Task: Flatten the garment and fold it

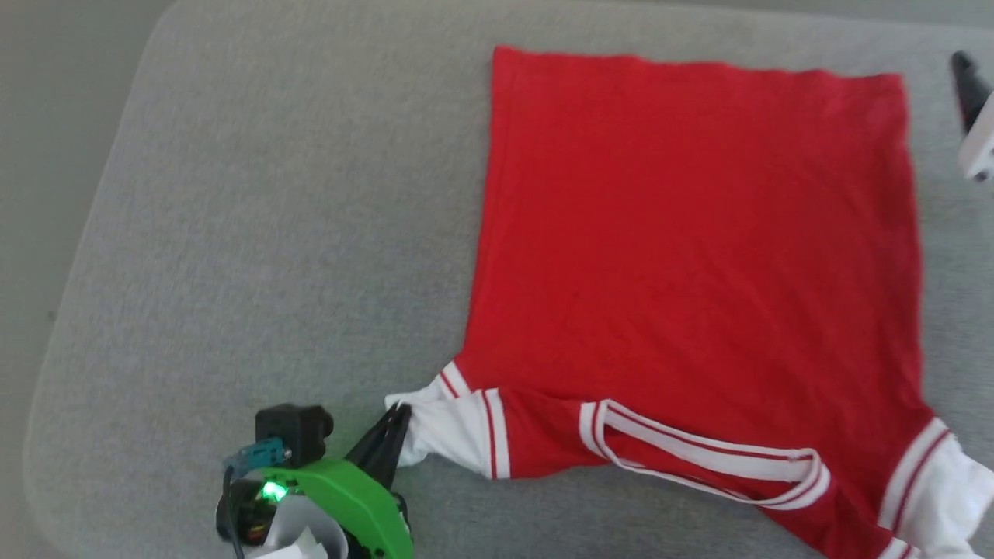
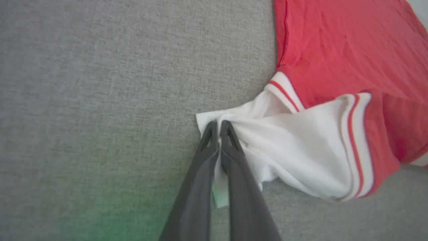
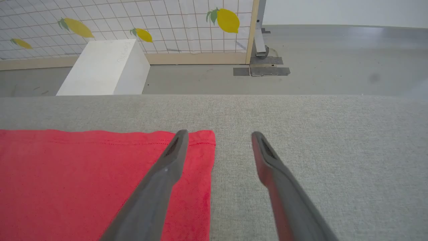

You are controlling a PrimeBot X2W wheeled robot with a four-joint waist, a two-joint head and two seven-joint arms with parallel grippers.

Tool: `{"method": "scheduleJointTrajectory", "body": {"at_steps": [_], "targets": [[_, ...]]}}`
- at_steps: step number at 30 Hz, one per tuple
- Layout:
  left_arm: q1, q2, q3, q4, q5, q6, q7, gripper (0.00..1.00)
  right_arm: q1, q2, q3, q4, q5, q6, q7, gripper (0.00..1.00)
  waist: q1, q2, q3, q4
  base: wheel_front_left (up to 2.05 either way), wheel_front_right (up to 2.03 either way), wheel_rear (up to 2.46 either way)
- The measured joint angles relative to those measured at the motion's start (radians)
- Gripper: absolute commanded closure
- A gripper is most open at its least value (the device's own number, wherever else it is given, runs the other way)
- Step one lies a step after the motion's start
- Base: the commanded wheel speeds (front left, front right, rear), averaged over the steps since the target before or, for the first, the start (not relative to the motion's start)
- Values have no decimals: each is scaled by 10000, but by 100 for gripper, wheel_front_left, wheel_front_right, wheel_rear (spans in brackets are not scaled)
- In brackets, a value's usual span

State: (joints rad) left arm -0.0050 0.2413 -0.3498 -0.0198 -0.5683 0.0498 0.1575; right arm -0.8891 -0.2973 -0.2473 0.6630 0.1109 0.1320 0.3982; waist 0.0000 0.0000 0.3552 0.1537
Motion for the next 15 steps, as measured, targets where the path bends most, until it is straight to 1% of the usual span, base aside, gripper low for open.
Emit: {"method": "scheduleJointTrajectory", "body": {"at_steps": [6,11,12,13,14,15], "targets": [[-419,-184,-153,-35,104,-215,-355,100,-1111,-364,-384,681,-721,0,1534,0,0,0,921,518,0,0,0],[-601,-305,-270,-244,144,-337,-589,100,-1479,-405,-596,763,-1358,0,2928,0,0,0,1598,892,0,0,0],[-615,-324,-290,-280,144,-374,-627,100,-1519,-405,-612,748,-1480,0,3225,4,0,0,1716,957,0,0,0],[-639,-339,-311,-313,144,-395,-639,100,-1589,-407,-675,654,-1576,0,3442,54,0,0,1822,1021,0,0,0],[-647,-357,-326,-345,144,-401,-673,100,-1679,-414,-725,554,-1664,0,3641,71,0,0,1898,1065,0,0,0],[-653,-374,-345,-376,144,-401,-715,100,-1769,-424,-740,422,-1774,0,3887,98,0,0,1983,1114,0,0,0]]}}
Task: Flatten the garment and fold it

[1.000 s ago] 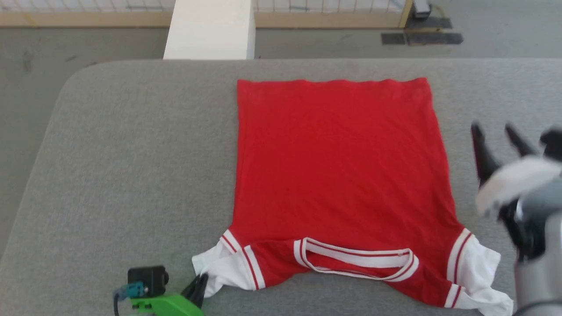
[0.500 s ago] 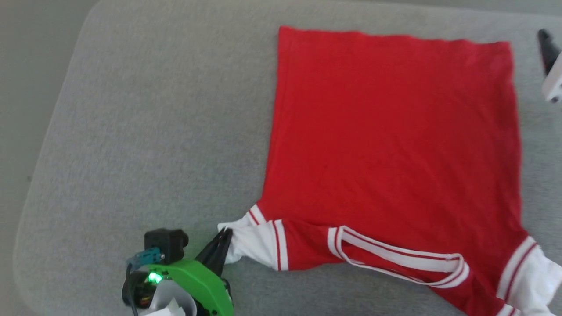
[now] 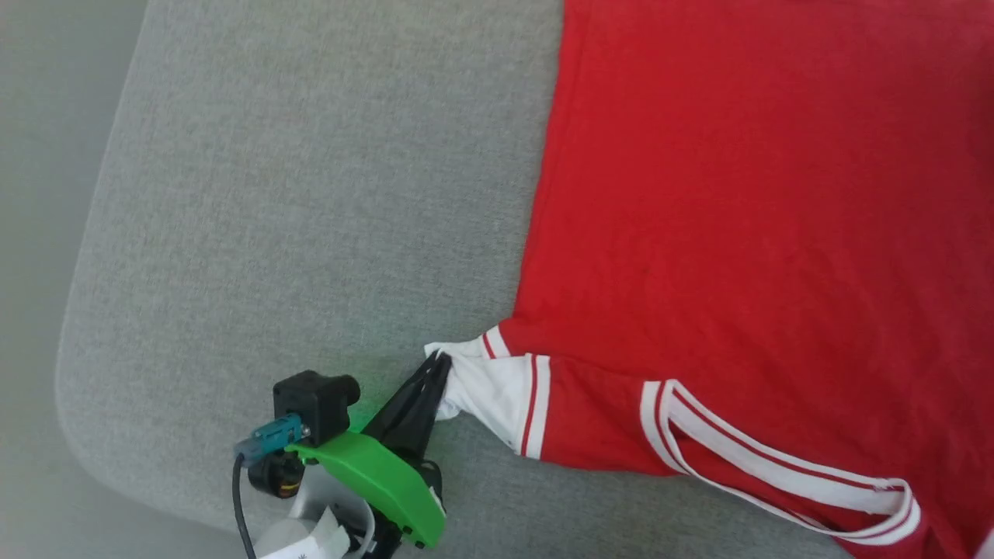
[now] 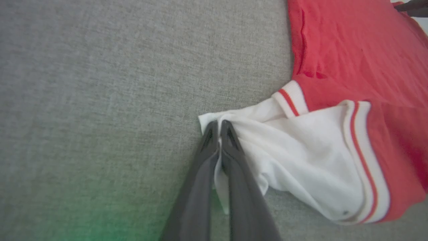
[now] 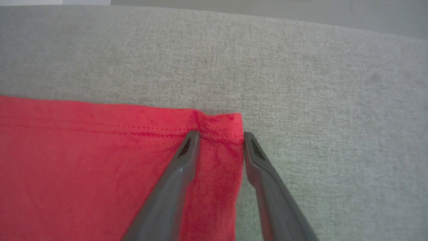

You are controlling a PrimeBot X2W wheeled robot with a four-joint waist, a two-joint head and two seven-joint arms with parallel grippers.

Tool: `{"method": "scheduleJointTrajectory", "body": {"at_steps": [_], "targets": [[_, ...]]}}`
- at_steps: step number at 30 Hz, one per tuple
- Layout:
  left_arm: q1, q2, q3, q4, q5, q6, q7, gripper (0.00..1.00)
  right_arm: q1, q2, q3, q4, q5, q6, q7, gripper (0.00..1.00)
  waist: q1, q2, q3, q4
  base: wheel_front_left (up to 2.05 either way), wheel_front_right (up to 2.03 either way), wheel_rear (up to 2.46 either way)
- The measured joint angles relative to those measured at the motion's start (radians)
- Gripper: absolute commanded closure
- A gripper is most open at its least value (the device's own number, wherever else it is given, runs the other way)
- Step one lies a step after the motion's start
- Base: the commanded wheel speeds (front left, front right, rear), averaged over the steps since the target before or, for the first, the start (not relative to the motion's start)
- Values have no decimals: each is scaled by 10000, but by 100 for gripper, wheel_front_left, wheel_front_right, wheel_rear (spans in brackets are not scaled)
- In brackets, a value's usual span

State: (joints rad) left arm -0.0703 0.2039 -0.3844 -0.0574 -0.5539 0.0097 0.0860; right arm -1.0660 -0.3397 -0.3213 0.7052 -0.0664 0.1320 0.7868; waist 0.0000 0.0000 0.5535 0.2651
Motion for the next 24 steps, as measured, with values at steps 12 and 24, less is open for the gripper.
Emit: {"method": "scheduleJointTrajectory", "body": {"at_steps": [12,24], "targets": [[-80,-146,-63,476,-4,17,-81,100,2253,0,290,-1691,639,0,-3377,100,2,0,-479,76,0,0,0],[1012,428,529,740,-293,756,240,100,7124,1290,-922,-4111,1313,2,-7154,100,2,0,-2376,-783,0,0,0]]}}
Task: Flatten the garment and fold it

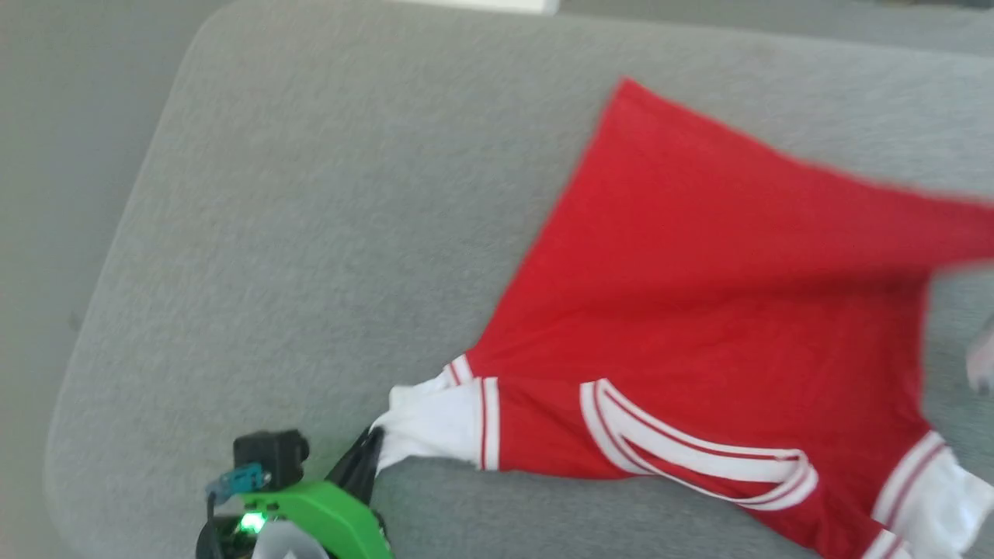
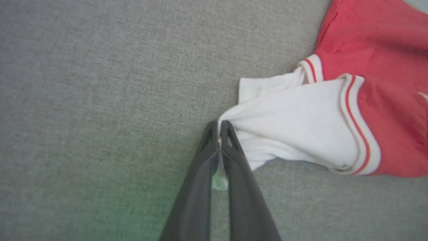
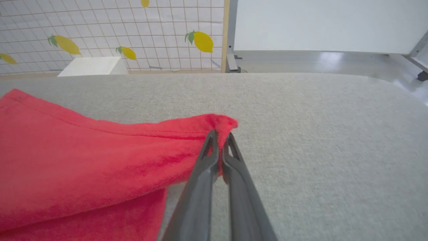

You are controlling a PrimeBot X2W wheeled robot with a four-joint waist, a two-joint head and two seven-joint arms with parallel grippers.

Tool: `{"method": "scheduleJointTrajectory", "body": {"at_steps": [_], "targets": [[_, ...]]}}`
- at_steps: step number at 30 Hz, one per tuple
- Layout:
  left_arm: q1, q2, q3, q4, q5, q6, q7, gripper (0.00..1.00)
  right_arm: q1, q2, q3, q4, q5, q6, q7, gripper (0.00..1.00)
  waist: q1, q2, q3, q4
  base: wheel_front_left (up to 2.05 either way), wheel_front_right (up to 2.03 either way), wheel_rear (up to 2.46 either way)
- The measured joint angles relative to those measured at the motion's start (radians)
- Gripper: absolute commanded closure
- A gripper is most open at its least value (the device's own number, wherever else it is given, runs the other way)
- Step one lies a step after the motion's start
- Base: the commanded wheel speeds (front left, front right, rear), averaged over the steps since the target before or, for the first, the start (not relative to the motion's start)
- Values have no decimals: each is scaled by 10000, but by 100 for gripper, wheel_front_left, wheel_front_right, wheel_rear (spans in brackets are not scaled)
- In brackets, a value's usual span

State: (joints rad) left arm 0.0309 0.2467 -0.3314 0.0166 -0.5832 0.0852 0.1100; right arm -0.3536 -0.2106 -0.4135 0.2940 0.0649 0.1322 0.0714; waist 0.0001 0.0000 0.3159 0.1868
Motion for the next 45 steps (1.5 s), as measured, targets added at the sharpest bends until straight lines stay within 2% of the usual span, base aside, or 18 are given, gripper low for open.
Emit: {"method": "scheduleJointTrajectory", "body": {"at_steps": [4,10,14,18,21,22,23,27,33,35,40,45], "targets": [[315,130,71,-130,-61,136,119,100,1449,600,-1030,-627,-142,0,449,100,-1,0,-516,-437,0,0,0],[583,255,169,-295,-98,228,201,100,2982,1383,-1964,-1233,-2,0,2383,100,-2,0,-1150,-1008,0,0,0],[671,347,163,-368,-125,230,213,100,3499,1513,-2357,-1335,71,0,4111,100,-2,0,-1471,-1281,0,0,0],[709,372,128,-439,-127,230,297,100,3800,1570,-2301,-1360,217,0,5712,100,-2,0,-1679,-1455,0,0,0],[709,374,98,-481,-127,230,299,100,3816,1542,-2211,-1392,539,-2,6251,98,-2,0,-1758,-1484,0,0,0],[709,374,88,-493,-130,230,299,100,3824,1538,-2163,-1434,606,-2,6255,67,-2,0,-1760,-1475,0,0,0],[709,376,79,-499,-136,230,299,100,3856,1538,-2090,-1509,616,-2,6226,2,-2,0,-1755,-1466,0,0,0],[709,385,44,-514,-155,230,309,100,3875,1597,-1655,-2127,581,-2,5173,0,-2,0,-1724,-1418,0,0,0],[693,403,2,-514,-157,230,307,100,2798,1446,-173,-2863,435,-2,2274,0,-2,0,-1606,-1358,0,0,0],[657,405,-25,-506,-155,230,307,100,2155,1120,673,-2777,500,-2,1135,0,-2,0,-1522,-1334,0,0,0],[445,401,-104,-476,-151,228,297,100,675,430,2673,-1593,786,-2,-274,0,-2,0,-1288,-1258,0,0,0],[153,378,-247,-353,-107,198,293,100,-826,-163,4169,500,855,-2,184,0,-2,0,-1078,-1035,0,0,0]]}}
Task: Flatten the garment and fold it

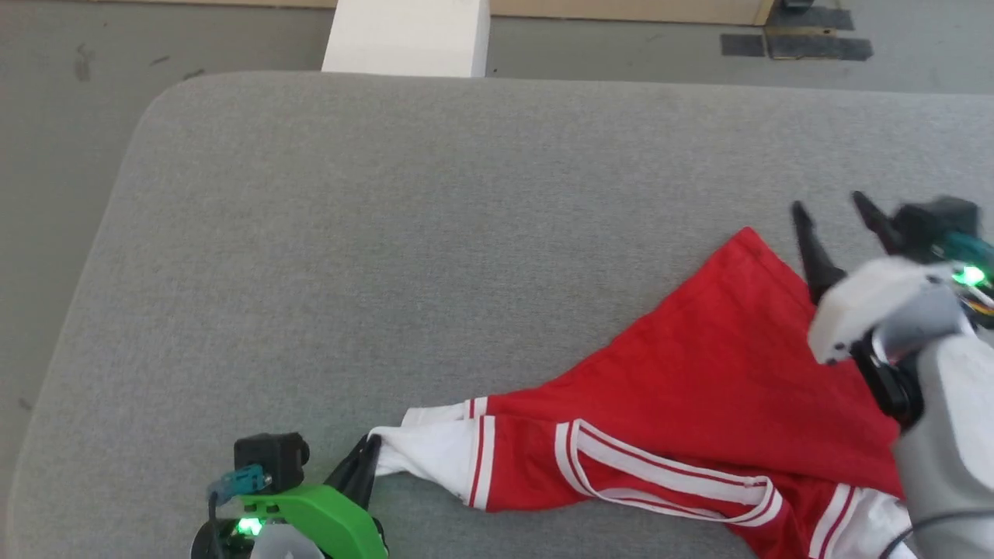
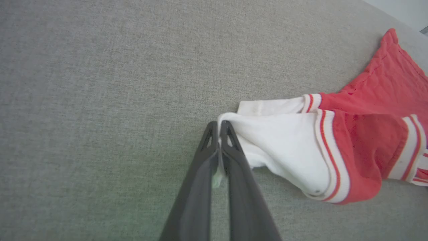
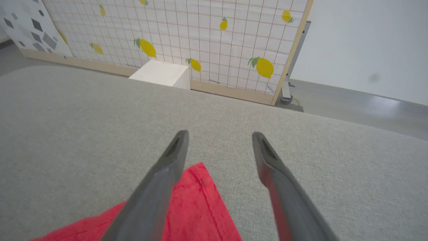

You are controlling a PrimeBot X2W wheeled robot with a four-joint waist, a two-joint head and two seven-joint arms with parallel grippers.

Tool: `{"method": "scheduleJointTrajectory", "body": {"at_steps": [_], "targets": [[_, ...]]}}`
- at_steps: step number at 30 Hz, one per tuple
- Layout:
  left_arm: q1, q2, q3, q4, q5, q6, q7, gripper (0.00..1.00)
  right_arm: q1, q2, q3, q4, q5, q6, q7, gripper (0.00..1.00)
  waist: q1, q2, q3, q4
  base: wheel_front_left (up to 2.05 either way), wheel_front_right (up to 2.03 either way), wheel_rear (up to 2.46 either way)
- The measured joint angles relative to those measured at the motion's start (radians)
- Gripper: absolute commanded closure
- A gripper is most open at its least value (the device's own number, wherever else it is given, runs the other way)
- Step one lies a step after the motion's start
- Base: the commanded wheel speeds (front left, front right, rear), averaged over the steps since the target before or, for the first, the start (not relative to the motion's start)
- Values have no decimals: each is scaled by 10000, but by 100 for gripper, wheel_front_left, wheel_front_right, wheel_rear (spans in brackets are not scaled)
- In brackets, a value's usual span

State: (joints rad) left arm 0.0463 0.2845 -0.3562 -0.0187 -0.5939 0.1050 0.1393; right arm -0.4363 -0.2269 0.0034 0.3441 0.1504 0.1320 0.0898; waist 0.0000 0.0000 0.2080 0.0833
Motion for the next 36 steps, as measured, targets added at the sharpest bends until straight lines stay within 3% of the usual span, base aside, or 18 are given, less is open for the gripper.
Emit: {"method": "scheduleJointTrajectory", "body": {"at_steps": [7,13,15,17,18,22,26,31,36], "targets": [[-410,-173,-238,230,35,-167,-38,100,-1891,-115,731,2713,-130,2,2253,0,0,0,327,441,0,0,0],[-522,-313,-378,460,35,-247,-140,100,-2764,-23,414,4242,-654,2,4399,0,0,0,586,817,0,0,0],[-524,-339,-405,508,35,-249,-184,100,-2973,36,247,4483,-834,2,5043,41,0,0,635,912,0,0,0],[-526,-359,-420,552,33,-249,-192,100,-3168,117,111,4533,-940,2,5484,90,0,0,664,986,0,0,0],[-526,-360,-418,570,33,-249,-198,100,-3182,169,81,4508,-991,2,5490,100,0,0,664,998,0,0,0],[-522,-360,-389,635,19,-240,-230,100,-2966,314,-38,4274,-1011,2,4729,100,0,0,576,938,0,0,0],[-505,-337,-318,637,-6,-167,-278,100,-2239,502,-345,3685,-1058,2,3149,100,0,0,381,750,0,0,0],[-322,-213,-190,554,-61,-42,-276,100,-787,859,-830,2445,-911,2,986,100,0,-1,-2,432,0,0,0],[88,35,13,357,-94,119,-276,100,907,1212,-1026,909,-696,2,-313,100,0,0,-339,-85,0,0,0]]}}
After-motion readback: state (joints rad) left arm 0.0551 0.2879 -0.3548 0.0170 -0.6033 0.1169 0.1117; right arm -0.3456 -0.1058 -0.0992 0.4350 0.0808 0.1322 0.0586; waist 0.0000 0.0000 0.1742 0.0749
